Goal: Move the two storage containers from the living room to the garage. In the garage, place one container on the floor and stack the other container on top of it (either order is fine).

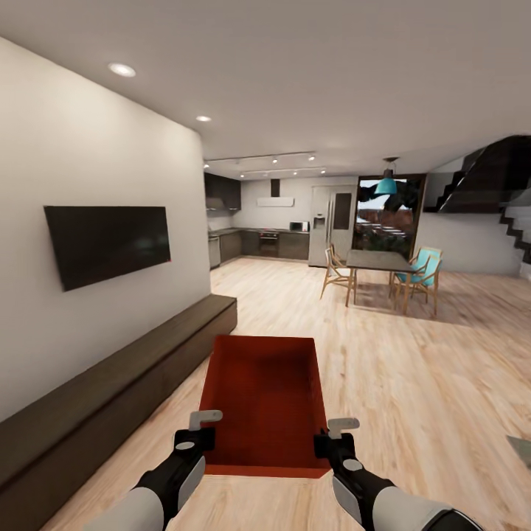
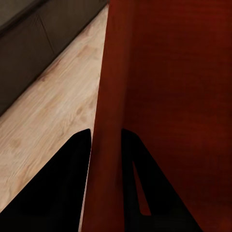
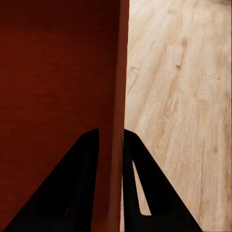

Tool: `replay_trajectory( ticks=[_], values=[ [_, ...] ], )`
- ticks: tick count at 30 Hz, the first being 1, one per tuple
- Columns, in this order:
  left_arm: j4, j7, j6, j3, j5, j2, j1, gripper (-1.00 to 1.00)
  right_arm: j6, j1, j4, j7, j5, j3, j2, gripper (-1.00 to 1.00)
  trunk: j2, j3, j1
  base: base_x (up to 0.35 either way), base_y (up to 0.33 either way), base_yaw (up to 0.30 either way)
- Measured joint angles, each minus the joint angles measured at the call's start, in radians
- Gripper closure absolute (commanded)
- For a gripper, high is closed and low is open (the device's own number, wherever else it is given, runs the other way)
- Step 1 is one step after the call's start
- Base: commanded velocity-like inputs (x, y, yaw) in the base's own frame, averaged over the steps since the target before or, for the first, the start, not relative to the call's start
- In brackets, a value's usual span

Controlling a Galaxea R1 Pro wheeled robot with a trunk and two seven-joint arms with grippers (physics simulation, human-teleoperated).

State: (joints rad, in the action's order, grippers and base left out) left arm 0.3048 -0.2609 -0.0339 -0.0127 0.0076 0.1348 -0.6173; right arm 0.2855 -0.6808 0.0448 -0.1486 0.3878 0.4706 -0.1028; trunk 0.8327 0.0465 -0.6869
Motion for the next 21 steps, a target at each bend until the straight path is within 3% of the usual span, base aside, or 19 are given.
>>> replay_trajectory(
  ticks=[11,21],
  values=[
    [-0.001,0.0,0.0,0.0,0.001,0.0,0.0,1.0,-0.001,0.0,0.0,0.0,0.0,0.0,0.0,1.0,0.0,-0.002,0.0,0.321,0.0,-0.284],
    [0.001,-0.001,-0.001,0.0,0.001,0.0,0.0,1.0,-0.001,0.0,0.0,0.001,0.001,0.0,0.0,1.0,0.0,-0.002,0.0,0.321,0.0,-0.046]
  ],
)
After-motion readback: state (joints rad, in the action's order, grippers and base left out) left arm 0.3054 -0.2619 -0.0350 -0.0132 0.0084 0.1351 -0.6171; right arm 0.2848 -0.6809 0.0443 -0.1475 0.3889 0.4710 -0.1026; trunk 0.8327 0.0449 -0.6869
